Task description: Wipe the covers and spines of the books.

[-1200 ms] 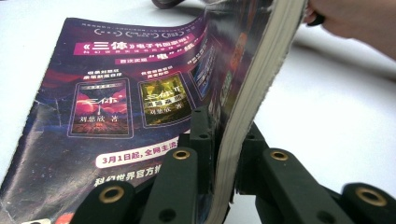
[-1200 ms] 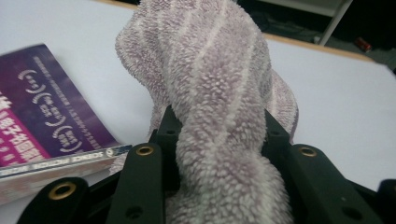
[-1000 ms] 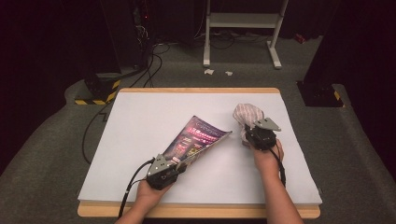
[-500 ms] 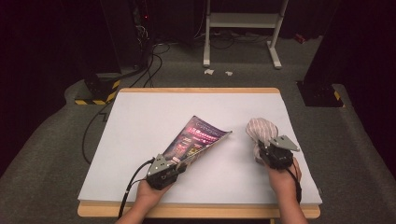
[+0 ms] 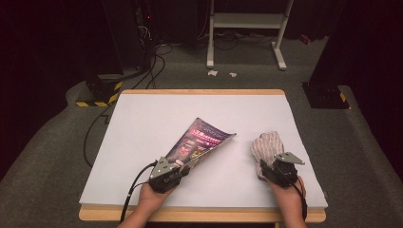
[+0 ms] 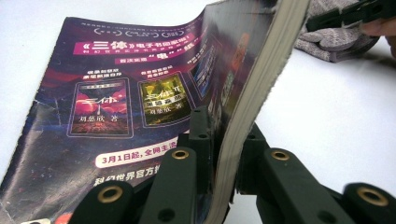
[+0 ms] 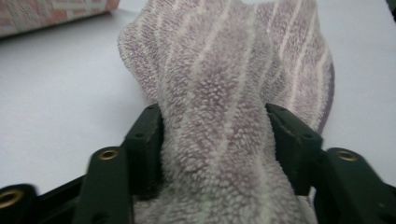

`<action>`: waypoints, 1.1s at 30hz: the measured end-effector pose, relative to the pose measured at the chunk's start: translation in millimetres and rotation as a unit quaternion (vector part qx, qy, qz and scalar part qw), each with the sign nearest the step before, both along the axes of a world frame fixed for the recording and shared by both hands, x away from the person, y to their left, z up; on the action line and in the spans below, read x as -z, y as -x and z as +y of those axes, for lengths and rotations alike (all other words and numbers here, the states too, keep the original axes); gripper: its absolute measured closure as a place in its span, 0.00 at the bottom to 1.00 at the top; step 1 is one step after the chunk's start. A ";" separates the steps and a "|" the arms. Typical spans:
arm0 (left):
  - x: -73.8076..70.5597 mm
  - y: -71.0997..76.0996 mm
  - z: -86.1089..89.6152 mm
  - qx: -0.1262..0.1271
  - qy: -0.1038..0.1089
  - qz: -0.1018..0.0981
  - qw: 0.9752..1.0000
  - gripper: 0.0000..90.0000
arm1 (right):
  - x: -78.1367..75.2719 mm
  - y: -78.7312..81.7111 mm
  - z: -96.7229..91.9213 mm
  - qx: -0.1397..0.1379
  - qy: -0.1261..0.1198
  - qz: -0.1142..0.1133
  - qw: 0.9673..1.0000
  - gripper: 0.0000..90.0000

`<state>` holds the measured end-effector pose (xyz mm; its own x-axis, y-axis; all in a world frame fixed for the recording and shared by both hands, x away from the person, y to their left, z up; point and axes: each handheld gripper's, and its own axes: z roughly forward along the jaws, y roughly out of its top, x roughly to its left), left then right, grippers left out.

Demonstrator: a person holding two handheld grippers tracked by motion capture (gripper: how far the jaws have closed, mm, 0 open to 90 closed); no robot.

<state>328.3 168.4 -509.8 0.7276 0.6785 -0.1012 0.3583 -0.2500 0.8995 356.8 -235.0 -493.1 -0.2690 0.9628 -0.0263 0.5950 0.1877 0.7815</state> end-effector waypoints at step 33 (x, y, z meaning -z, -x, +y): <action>-1.3 -1.3 3.6 0.005 0.007 0.010 1.000 0.67 | -19.3 -10.5 161.3 -0.162 -0.026 -0.046 0.985 0.39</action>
<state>329.6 172.0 -508.5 0.7318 0.6699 -0.1255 0.3734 -0.2400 0.8961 367.4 -73.7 -473.8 -0.5608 0.8277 -0.0173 0.4374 0.3140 0.8427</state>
